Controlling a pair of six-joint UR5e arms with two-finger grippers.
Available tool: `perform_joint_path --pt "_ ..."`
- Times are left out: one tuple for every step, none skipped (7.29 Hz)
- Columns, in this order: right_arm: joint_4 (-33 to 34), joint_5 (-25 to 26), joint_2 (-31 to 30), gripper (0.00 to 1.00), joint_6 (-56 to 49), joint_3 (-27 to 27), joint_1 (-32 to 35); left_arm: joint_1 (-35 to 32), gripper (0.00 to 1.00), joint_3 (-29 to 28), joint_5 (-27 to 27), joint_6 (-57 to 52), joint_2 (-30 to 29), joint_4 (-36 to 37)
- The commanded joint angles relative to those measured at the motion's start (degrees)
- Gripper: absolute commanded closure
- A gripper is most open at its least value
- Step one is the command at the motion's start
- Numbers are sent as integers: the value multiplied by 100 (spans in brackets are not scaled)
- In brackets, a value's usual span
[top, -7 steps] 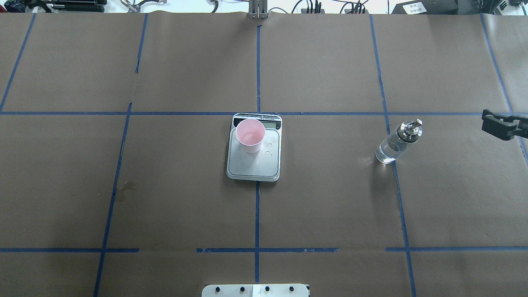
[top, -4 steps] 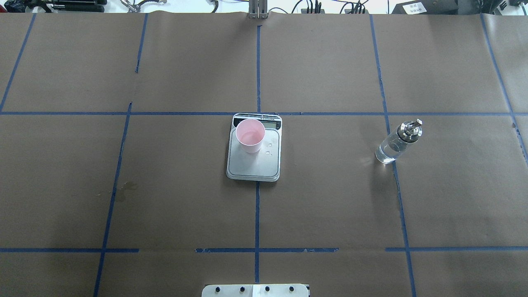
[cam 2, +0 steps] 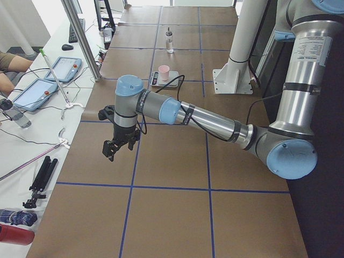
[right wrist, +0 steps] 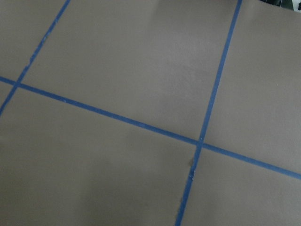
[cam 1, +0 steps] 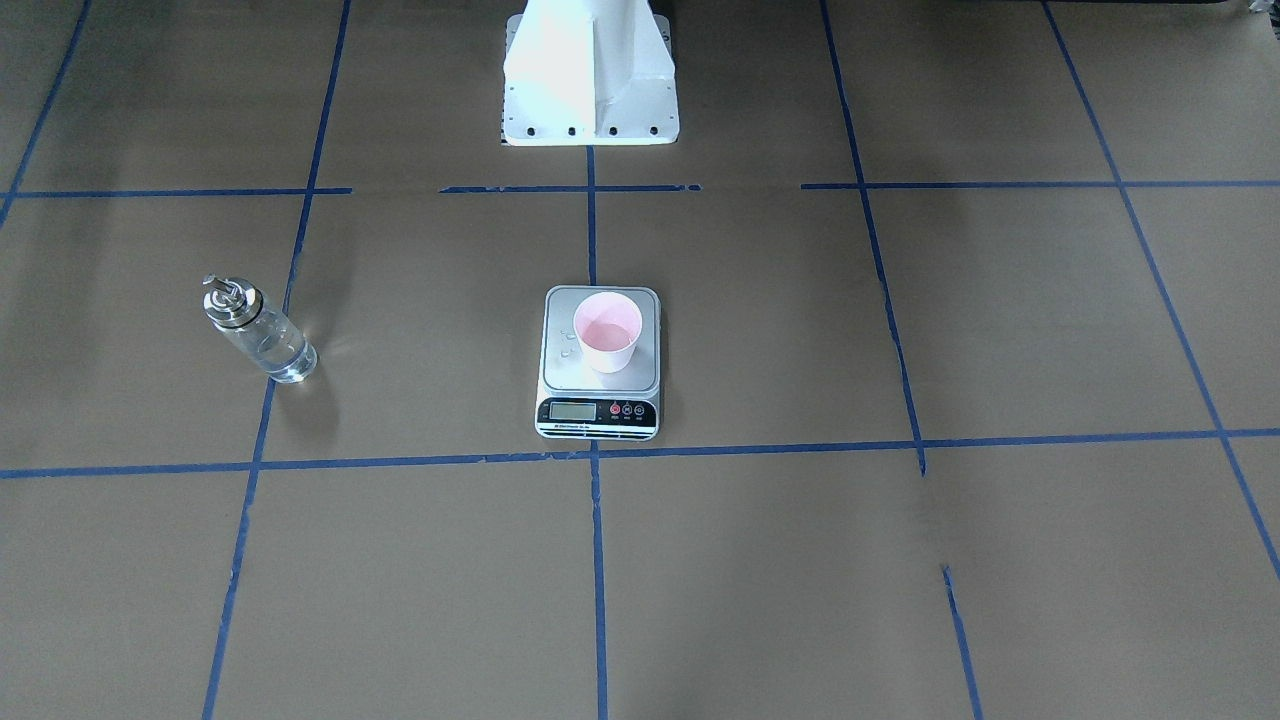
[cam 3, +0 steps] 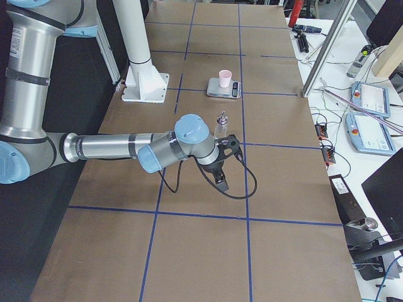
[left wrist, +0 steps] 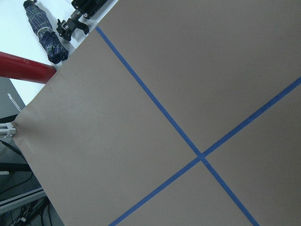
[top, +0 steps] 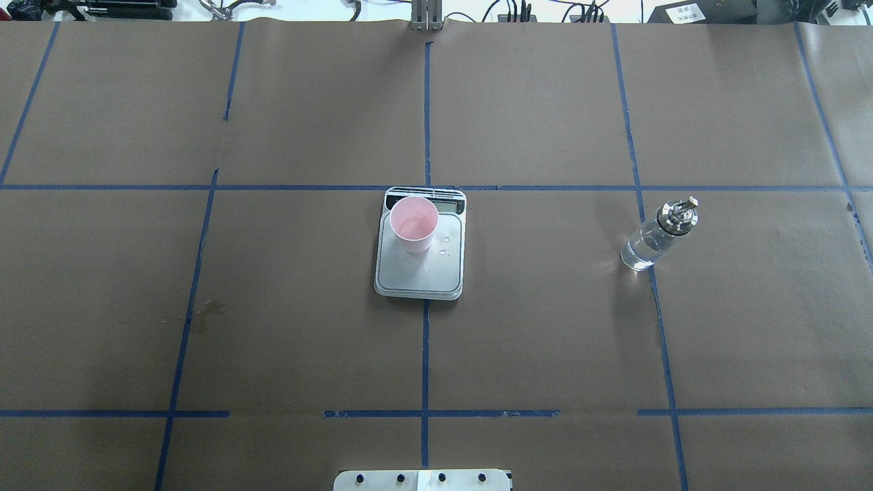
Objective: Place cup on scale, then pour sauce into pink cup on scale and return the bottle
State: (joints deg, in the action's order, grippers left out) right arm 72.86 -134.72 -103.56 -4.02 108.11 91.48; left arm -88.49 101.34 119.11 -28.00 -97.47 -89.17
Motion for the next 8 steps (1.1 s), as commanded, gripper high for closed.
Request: perform_joint_path --pt "2066 235 265 0 -1256 0 525 -1 0 -88 24 -13 70 13" --pt "2335 245 267 0 -1363 9 633 -1 0 -393 555 -13 79 65" --pt "2573 253 188 0 -1286 -35 678 -36 0 -840 1465 -48 114 75" --pt "2610 341 161 0 -1268 -53 669 -54 0 -862 1674 -57 445 -12" --pt "2576 385 196 0 -1259 -209 643 -45 0 -879 1529 -39 684 13" --pt "2549 324 196 0 -1268 -472 626 -37 0 -949 1353 -31 729 13" --pt "2549 341 231 0 -1268 -570 625 -45 0 -959 1325 -22 756 39" --pt "2549 333 231 0 -1268 -597 625 -45 0 -967 1334 -22 791 57"
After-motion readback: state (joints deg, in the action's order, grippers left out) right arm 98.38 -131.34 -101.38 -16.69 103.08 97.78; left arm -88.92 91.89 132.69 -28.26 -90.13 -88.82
